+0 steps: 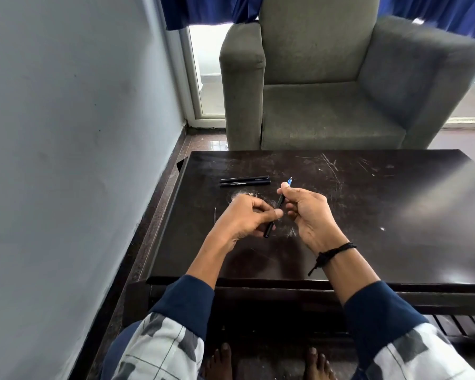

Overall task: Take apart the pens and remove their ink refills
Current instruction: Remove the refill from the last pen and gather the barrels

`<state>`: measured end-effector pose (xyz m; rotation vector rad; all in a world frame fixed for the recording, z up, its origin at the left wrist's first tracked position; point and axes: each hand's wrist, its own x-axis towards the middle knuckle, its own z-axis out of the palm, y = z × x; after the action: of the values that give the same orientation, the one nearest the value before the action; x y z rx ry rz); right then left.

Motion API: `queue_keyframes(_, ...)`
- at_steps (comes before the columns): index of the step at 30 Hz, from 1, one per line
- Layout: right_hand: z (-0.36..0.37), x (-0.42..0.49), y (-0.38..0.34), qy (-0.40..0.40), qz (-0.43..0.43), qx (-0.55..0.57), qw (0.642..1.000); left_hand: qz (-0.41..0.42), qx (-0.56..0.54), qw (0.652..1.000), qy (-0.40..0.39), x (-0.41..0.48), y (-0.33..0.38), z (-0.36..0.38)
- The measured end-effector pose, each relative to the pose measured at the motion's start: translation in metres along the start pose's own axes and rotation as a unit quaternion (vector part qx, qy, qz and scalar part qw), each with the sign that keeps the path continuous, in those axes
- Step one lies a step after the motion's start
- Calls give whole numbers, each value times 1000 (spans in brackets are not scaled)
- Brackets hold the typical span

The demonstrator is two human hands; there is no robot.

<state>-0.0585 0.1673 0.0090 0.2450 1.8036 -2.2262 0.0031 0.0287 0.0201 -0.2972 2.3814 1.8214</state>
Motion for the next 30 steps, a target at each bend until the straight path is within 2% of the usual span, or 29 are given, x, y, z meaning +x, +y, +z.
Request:
queue_keyframes(10,3,-3,1,-25,-32,-52,998,-18,21,999,-39,-2,1,0)
queue_keyframes(15,2,-1,3,-62,-10,-68,996,-41,22,998,-46,-1,1,-7)
queue_keyframes(25,1,0,3,-43,-15,-40,998,-55,28,997,-54,-2,0,-8)
queue_keyframes(30,8,-5,5,-72,-13,-49,996,-11,27,1000,3,2,-3,-7)
